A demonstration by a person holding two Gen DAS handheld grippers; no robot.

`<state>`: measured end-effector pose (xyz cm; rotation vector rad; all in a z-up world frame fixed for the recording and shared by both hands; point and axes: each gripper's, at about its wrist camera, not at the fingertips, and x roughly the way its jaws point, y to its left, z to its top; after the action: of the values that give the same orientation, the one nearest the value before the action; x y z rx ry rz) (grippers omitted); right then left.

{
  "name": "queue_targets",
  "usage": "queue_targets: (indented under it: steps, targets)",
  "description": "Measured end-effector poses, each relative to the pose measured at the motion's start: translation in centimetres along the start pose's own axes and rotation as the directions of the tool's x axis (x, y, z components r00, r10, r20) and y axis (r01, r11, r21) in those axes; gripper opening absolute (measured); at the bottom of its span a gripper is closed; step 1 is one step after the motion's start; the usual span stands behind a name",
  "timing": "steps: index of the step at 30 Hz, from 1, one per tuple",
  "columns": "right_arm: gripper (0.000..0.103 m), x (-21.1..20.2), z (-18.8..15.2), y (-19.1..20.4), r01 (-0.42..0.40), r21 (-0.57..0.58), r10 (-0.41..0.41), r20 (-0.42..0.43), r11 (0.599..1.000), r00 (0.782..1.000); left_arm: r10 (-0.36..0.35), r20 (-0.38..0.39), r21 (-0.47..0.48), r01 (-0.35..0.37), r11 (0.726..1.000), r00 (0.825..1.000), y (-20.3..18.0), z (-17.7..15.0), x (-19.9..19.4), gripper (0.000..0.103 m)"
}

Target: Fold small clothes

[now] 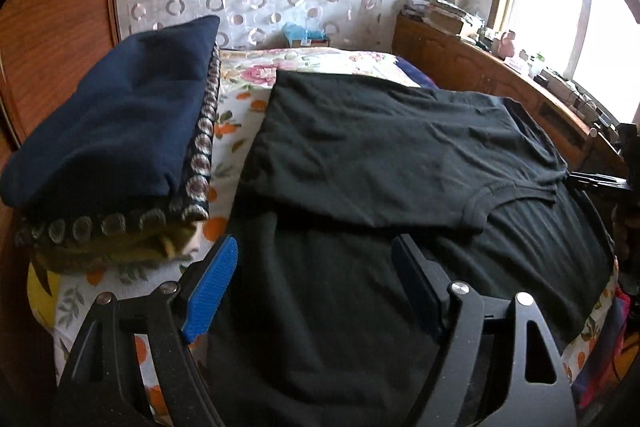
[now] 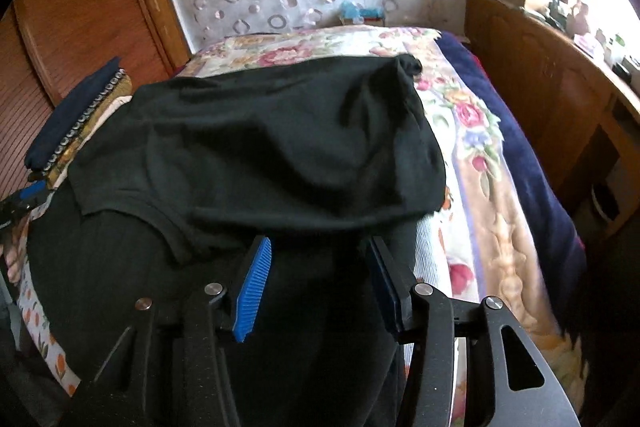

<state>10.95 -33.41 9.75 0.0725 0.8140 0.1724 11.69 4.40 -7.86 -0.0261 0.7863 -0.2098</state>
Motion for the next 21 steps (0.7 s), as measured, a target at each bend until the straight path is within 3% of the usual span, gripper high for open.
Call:
queue_targets:
  steps: [5, 21]
  targets:
    - [0.052, 0.8, 1.3, -1.0, -0.003, 0.057, 0.003, -0.004, 0.998, 1.0, 0.002, -0.017, 0.007, -0.002, 1.0, 1.0, -0.2, 0.0, 0.5, 0.08]
    - [0.063, 2.0, -0.1, 0.7, 0.092, -0.072, -0.091, 0.014, 0.993, 0.996, -0.014, -0.085, -0.046, 0.01, 0.999, 0.996, -0.5, 2.5, 4.2, 0.08]
